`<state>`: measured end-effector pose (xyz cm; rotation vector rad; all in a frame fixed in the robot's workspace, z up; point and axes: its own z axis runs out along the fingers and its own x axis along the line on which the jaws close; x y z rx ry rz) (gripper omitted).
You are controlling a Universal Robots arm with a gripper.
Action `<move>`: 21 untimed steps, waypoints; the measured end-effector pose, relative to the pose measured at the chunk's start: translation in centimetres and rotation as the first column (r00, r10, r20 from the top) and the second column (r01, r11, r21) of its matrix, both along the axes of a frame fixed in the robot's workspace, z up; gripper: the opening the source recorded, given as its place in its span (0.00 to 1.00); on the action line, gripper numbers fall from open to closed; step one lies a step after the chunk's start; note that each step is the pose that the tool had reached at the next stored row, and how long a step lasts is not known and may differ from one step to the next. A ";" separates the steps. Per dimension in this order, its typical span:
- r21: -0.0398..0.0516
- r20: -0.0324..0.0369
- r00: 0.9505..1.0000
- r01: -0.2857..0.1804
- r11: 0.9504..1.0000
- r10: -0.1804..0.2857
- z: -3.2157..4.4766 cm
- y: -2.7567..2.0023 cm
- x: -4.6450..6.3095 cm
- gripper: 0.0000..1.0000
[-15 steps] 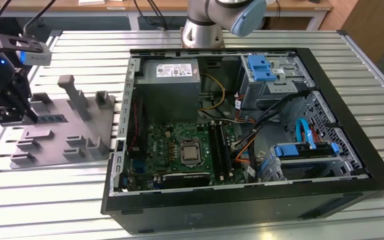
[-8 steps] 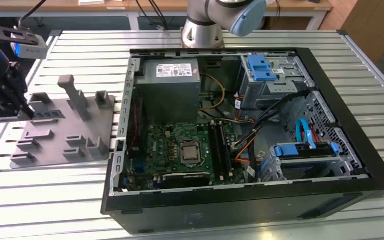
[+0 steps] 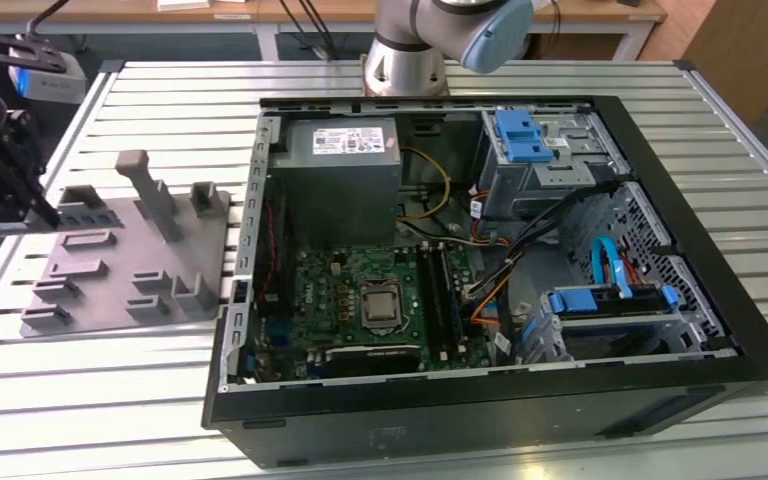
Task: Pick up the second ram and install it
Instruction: 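Pick up the second ram and move it above second insertion slot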
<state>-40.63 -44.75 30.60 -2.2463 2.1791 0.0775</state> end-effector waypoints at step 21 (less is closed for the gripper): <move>0.000 0.000 1.000 0.000 1.000 0.000 4.00 0.00 0.0 0.14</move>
